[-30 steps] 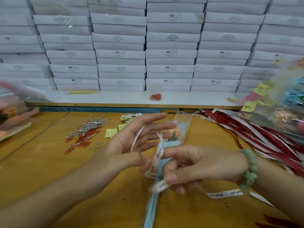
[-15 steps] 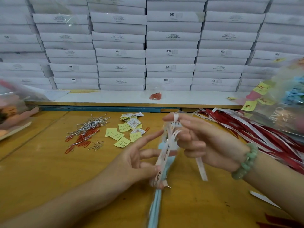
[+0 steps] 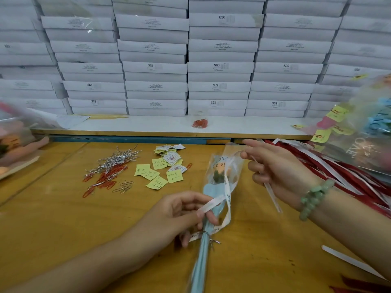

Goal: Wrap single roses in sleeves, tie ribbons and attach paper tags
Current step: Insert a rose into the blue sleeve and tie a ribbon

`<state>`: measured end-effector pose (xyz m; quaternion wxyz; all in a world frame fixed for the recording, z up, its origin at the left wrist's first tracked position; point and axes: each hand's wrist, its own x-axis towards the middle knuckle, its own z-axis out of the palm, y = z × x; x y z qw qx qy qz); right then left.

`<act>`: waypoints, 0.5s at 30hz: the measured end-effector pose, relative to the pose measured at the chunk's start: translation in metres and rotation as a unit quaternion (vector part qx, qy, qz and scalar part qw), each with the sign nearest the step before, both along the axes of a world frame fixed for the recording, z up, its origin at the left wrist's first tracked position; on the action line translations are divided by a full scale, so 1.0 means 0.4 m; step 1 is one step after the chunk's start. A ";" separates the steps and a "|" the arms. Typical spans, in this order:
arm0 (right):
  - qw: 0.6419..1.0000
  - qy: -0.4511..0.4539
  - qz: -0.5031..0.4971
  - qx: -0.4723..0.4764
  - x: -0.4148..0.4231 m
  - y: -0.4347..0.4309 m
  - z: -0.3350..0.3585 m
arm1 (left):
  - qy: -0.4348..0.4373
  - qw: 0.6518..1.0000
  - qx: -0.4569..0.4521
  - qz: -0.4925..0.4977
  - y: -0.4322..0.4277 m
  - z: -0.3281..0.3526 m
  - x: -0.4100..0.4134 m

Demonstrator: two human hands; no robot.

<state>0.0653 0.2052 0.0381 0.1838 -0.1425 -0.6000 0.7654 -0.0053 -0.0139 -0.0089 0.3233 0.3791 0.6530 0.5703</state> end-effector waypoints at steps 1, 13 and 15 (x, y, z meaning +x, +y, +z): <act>1.000 0.006 -0.018 0.006 0.000 -0.003 0.002 | -0.003 1.000 0.000 -0.005 0.000 0.001 0.000; 0.861 0.115 0.205 0.451 0.076 -0.092 0.045 | -0.008 1.000 -0.004 -0.029 0.002 0.012 0.019; 0.857 0.110 0.206 0.459 0.081 -0.100 0.045 | 0.006 1.000 -0.002 -0.026 0.002 0.013 0.020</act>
